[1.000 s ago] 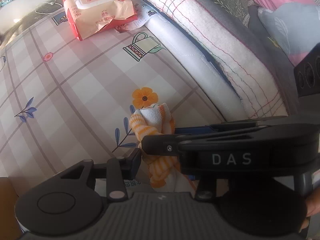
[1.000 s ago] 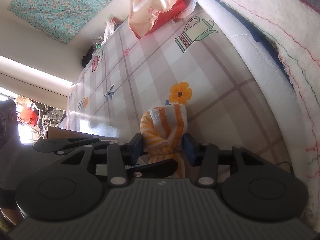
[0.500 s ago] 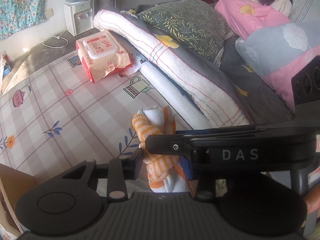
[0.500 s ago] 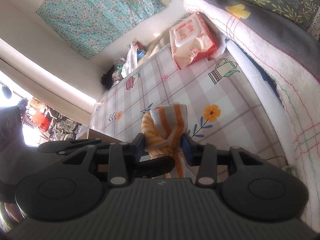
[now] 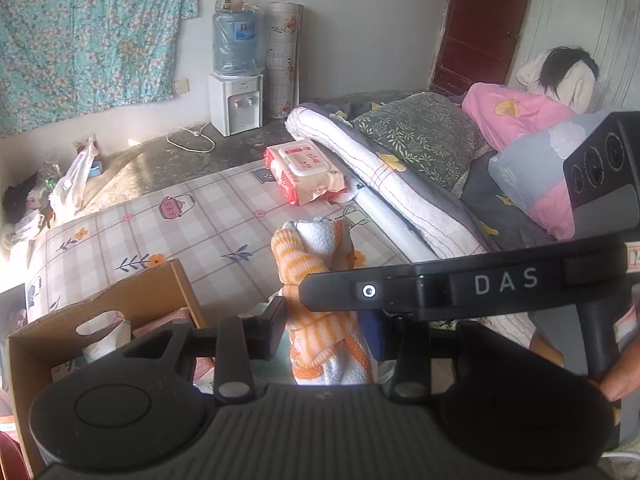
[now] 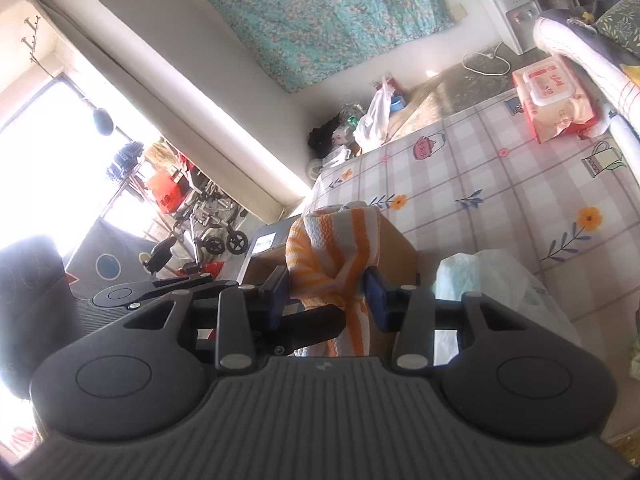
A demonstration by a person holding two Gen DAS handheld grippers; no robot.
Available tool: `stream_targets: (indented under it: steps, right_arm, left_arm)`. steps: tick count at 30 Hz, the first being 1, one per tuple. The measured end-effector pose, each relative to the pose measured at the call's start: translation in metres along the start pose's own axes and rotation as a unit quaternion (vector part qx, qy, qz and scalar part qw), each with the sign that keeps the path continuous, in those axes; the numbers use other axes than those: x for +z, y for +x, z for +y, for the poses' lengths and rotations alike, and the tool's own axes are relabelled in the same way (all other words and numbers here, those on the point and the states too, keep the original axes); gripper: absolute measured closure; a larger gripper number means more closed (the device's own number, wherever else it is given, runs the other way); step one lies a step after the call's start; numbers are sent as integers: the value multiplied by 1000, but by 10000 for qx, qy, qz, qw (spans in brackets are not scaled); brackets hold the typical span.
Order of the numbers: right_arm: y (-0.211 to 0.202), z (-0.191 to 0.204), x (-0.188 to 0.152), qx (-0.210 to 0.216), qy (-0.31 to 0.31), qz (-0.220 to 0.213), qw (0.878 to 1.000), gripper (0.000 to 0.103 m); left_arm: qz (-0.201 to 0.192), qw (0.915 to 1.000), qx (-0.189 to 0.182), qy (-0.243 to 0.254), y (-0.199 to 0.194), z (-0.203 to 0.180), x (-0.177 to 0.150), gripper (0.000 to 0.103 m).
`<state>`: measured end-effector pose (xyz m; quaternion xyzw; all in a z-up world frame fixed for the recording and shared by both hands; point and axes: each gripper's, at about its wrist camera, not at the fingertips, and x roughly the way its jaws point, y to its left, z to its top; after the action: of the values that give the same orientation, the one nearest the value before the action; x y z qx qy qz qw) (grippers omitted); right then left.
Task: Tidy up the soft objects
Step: 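Carry the striped towel with the right tool into the box and release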
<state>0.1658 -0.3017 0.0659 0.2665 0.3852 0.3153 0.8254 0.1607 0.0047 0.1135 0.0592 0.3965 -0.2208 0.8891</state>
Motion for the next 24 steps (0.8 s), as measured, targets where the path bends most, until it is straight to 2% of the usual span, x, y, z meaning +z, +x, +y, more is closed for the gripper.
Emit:
stream_targets:
  steps: [4,7,12,16,19,21,24]
  right_arm:
    - [35,44,-19,413,-60,641,9971,61]
    - [69,79,-39,641,-156,1238,9901,61]
    - [122,117,-81,726,-245,2145,9737,61]
    - [157,132,-111,761,-205,2683,9601,61]
    - [182,132,-132,788,-224,3037,9492,61]
    - [199,131,-141,777,-244,3285,9410,60]
    - [220,126,-158,605,-247,3624,9297,60]
  left_arm:
    - [59,9983,376,-449,-33,41,-39,61]
    - [168,9948,570,-833,-48,69,-69,61]
    - [455,9848,805,-1472,-62,112,-127,61]
    - [730,9750,994,-1847,-61,138,-168,62]
    - [997,9698,1130,-1915,-56,147,-187,62]
    - [1298,9663,1124,-1916,-48,153,-201,55]
    - [1600,9608,1057,-2003,-38,157,-217,53]
